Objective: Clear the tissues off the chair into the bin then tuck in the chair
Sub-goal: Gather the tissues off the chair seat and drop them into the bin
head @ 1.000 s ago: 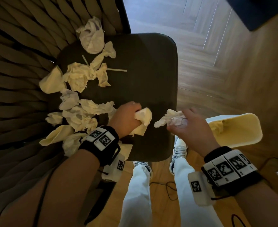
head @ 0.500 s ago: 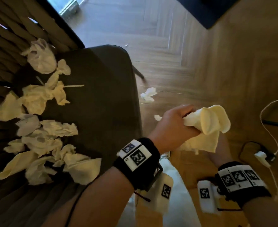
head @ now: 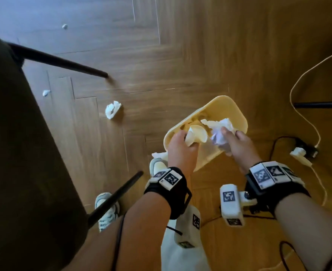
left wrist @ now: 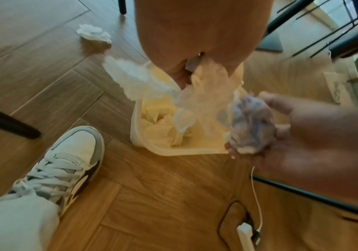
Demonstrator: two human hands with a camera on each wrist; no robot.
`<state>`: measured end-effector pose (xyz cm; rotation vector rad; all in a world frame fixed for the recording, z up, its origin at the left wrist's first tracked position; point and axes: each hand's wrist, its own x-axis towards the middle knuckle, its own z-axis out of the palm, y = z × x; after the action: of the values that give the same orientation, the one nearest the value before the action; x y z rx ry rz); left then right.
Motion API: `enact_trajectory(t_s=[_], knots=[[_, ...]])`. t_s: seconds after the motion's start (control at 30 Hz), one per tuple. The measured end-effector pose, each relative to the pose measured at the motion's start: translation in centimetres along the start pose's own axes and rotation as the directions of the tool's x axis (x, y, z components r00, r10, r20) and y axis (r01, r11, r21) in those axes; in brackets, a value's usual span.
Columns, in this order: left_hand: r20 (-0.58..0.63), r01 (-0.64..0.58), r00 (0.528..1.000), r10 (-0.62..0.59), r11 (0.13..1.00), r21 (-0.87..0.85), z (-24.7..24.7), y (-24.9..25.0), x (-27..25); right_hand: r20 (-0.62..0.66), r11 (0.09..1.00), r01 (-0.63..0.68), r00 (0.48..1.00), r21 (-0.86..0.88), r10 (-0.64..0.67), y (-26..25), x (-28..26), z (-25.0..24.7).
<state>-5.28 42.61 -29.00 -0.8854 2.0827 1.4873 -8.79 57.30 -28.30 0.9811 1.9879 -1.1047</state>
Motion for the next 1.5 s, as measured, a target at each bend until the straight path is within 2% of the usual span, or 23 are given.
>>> enact_trajectory(t_s=[0.03, 0.1, 0.23, 0.3, 0.33, 0.4, 0.47, 0.5, 0.57, 0.6, 0.63, 0.7, 0.8, 0.87, 0.93, 1.0, 1.13, 1.27, 1.33, 1.4, 1.5], knots=[[0.012, -0.010, 1.000, 0.009, 0.999, 0.045, 0.9, -0.6, 0.6, 0.023, 0.999, 0.013, 1.000, -0.039, -0.012, 0.2, 0.2, 0.2], [0.112, -0.031, 0.994, 0.016, 0.991, 0.127, 2.2, -1.3, 1.4, 0.030, 0.997, 0.045, 0.999, -0.058, -0.044, 0.1, 0.2, 0.6], [0.371, -0.033, 0.926, -0.077, 0.959, 0.282, 2.4, -1.6, 1.6, -0.069, 0.986, 0.118, 0.990, -0.120, -0.127, 0.1, -0.6, 0.9], [0.431, -0.050, 0.898, -0.087, 0.953, 0.297, 1.4, -1.2, 1.4, -0.107, 0.975, 0.165, 0.977, -0.151, -0.182, -0.3, -1.7, 0.9], [0.432, -0.065, 0.899, -0.072, 0.953, 0.294, 0.7, -0.8, 1.3, -0.116, 0.972, 0.184, 0.973, -0.150, -0.202, -0.5, -2.2, 1.0], [0.367, -0.126, 0.930, 0.011, 0.949, 0.290, -1.1, -0.1, 1.5, -0.119, 0.968, 0.214, 0.966, -0.129, -0.230, -0.8, -3.2, 1.2], [0.186, -0.192, 0.973, 0.137, 0.928, 0.319, -3.6, 0.3, 2.3, -0.088, 0.961, 0.257, 0.960, -0.106, -0.267, -1.3, -4.5, 1.7], [0.068, -0.186, 0.983, 0.173, 0.920, 0.345, -5.1, 0.1, 3.1, -0.058, 0.956, 0.279, 0.957, -0.091, -0.284, -1.5, -5.1, 2.1], [-0.131, -0.083, 0.981, 0.145, 0.915, 0.395, -8.1, -0.9, 5.5, 0.005, 0.944, 0.320, 0.947, -0.075, -0.321, -2.2, -6.1, 3.2], [-0.180, -0.009, 0.979, 0.096, 0.901, 0.433, -9.4, -1.6, 6.9, 0.036, 0.937, 0.343, 0.939, -0.069, -0.342, -2.5, -6.3, 3.8], [-0.188, 0.060, 0.981, 0.040, 0.867, 0.495, -10.5, -2.4, 8.5, 0.065, 0.927, 0.369, 0.929, -0.064, -0.366, -2.9, -6.3, 4.4], [-0.108, 0.131, 0.991, -0.079, 0.728, 0.673, -11.8, -4.4, 11.4, 0.133, 0.909, 0.412, 0.906, -0.061, -0.402, -3.3, -5.9, 5.5], [-0.011, 0.095, 0.986, -0.167, 0.505, 0.858, -12.2, -6.9, 15.3, 0.220, 0.895, 0.440, 0.882, -0.070, -0.416, -3.4, -4.5, 5.7], [-0.028, 0.111, 0.981, -0.194, 0.433, 0.895, -12.3, -8.8, 18.0, 0.244, 0.884, 0.459, 0.870, -0.087, -0.428, -3.1, -3.4, 5.3], [-0.069, 0.150, 0.976, -0.207, 0.406, 0.902, -12.5, -11.0, 20.4, 0.241, 0.881, 0.467, 0.867, -0.082, -0.437, -2.8, -2.3, 4.5], [-0.120, 0.198, 0.972, -0.202, 0.424, 0.884, -12.7, -13.1, 22.2, 0.226, 0.881, 0.469, 0.867, -0.071, -0.444, -2.4, -1.1, 3.8], [-0.175, 0.228, 0.973, -0.150, 0.535, 0.813, -12.4, -17.2, 25.2, 0.199, 0.876, 0.474, 0.870, -0.092, -0.451, -1.3, 1.7, 3.6], [-0.225, 0.205, 0.974, -0.030, 0.548, 0.811, -11.7, -19.4, 26.5, 0.185, 0.871, 0.483, 0.868, -0.094, -0.461, -0.7, 3.3, 4.3], [-0.180, 0.143, 0.984, 0.012, 0.554, 0.820, -11.4, -19.8, 26.5, 0.189, 0.869, 0.482, 0.869, -0.111, -0.458, -0.5, 3.7, 4.8], [-0.136, 0.067, 0.989, 0.060, 0.635, 0.770, -10.6, -18.9, 25.6, 0.173, 0.868, 0.479, 0.873, -0.130, -0.455, -0.2, 3.9, 4.9], [-0.160, -0.038, 0.974, 0.159, 0.814, 0.580, -8.1, -14.2, 22.1, 0.152, 0.883, 0.433, 0.899, -0.180, -0.410, 0.2, 3.3, 4.5]])
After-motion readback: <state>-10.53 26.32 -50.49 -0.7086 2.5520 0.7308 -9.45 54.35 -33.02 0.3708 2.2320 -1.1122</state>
